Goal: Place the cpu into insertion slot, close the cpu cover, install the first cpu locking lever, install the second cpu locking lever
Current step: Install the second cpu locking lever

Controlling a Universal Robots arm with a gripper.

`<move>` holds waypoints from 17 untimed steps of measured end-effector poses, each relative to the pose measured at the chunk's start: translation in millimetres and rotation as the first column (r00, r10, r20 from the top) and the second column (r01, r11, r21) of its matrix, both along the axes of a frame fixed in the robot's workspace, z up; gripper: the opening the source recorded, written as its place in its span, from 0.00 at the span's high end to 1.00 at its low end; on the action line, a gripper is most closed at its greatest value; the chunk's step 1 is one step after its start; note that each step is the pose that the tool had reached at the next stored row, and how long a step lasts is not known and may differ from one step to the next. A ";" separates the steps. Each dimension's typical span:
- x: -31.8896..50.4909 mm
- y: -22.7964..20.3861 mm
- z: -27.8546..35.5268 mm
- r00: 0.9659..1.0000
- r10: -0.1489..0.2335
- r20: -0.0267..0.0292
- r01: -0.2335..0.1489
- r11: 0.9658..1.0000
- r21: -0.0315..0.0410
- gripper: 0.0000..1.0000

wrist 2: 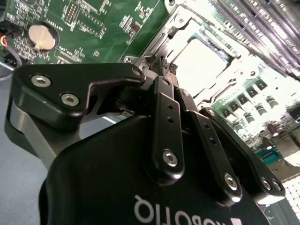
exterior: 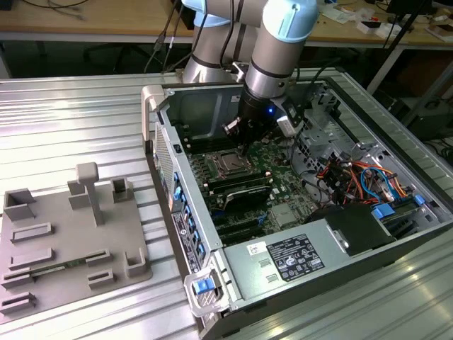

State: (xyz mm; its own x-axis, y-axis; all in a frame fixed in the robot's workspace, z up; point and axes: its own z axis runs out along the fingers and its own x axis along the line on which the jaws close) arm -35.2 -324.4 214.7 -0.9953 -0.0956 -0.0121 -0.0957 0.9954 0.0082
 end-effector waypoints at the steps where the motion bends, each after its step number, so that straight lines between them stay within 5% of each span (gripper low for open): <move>1: 0.2 -0.5 2.5 1.000 0.000 0.000 0.000 1.000 -0.006 0.89; 5: 0.7 -1.9 7.8 1.000 0.000 0.000 0.000 1.000 -0.016 0.89; 17: 10.9 -17.4 8.4 1.000 0.000 -0.004 0.000 1.000 -0.025 0.89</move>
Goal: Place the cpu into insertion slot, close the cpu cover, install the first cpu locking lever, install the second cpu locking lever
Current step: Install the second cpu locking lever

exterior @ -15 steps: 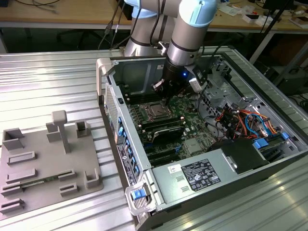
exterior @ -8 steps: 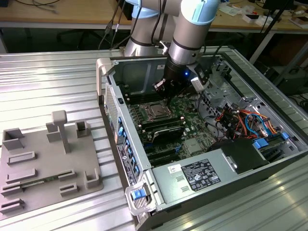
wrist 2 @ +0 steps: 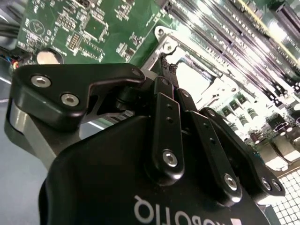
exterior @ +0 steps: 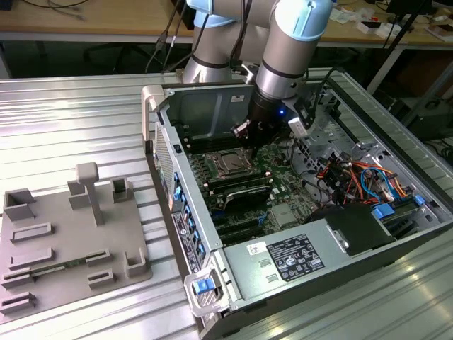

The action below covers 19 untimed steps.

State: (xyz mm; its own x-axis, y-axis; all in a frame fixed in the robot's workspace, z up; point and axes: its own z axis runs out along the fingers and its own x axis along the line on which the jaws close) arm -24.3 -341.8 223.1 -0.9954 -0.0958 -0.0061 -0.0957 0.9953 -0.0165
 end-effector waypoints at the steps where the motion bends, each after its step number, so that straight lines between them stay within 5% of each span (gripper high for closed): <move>1: 0.9 -1.1 0.0 1.000 0.000 0.000 0.000 1.000 -0.002 0.89; 11: 2.1 -23.3 0.0 1.000 -0.003 0.000 0.003 1.000 -0.013 0.89; 19: 0.8 -25.0 0.5 1.000 -0.003 0.000 0.003 1.000 -0.014 0.89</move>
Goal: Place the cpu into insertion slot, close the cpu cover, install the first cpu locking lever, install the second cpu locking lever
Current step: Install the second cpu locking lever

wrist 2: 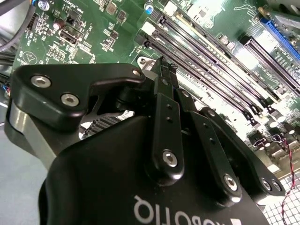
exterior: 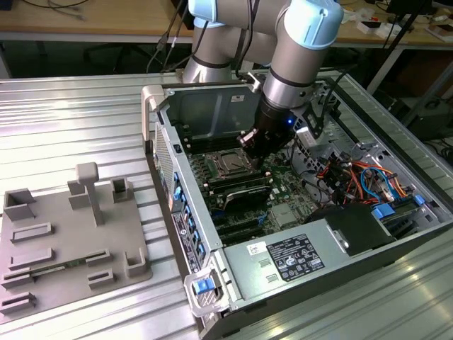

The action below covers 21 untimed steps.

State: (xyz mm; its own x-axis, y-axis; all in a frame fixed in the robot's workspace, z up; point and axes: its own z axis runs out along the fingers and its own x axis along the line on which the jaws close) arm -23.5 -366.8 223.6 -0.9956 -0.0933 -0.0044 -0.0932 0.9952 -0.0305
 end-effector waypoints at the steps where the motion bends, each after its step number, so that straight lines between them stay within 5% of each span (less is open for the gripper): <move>1: -0.3 0.0 0.5 1.000 0.000 0.000 0.000 1.000 0.000 0.89; 5: -0.5 0.0 4.6 1.000 0.000 0.000 0.000 1.000 0.000 0.89; 11: -8.2 -0.1 4.7 1.000 0.000 0.000 0.000 1.000 0.000 0.89; 21: -9.9 -0.1 4.3 1.000 0.000 0.000 0.000 1.000 0.000 0.89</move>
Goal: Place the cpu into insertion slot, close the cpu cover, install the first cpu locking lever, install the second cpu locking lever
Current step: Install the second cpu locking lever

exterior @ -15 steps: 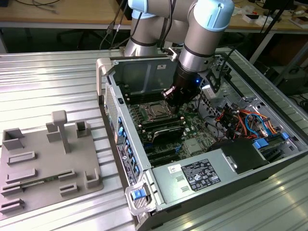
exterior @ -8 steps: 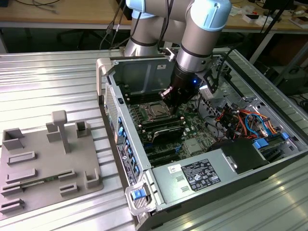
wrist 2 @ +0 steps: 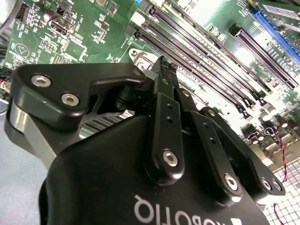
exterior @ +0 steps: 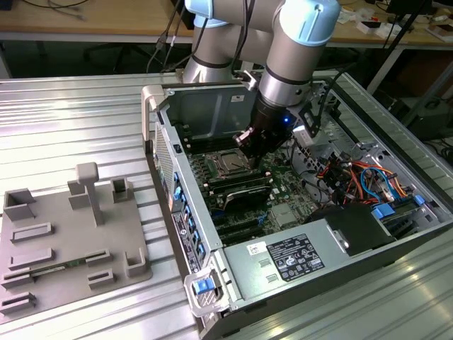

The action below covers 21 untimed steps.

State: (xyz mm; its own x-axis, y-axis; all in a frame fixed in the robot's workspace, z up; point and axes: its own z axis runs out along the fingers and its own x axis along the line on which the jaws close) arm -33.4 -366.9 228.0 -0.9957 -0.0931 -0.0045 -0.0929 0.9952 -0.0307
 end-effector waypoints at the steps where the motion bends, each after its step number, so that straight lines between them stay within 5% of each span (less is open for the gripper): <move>1: -0.5 0.0 0.0 1.000 0.000 0.000 0.000 1.000 0.000 0.89; 10: -11.9 0.0 -2.3 1.000 0.000 0.000 0.000 1.000 0.000 0.89; 17: -9.9 -0.1 -1.4 1.000 -0.005 -0.003 0.005 1.000 0.000 0.89; 21: -10.4 -0.2 -1.6 0.999 -0.039 -0.004 0.039 0.999 -0.001 0.89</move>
State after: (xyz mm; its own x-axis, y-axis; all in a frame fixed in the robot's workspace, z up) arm -43.9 -367.2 226.4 -0.9985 -0.0542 -0.0009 -0.0541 0.9981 -0.0310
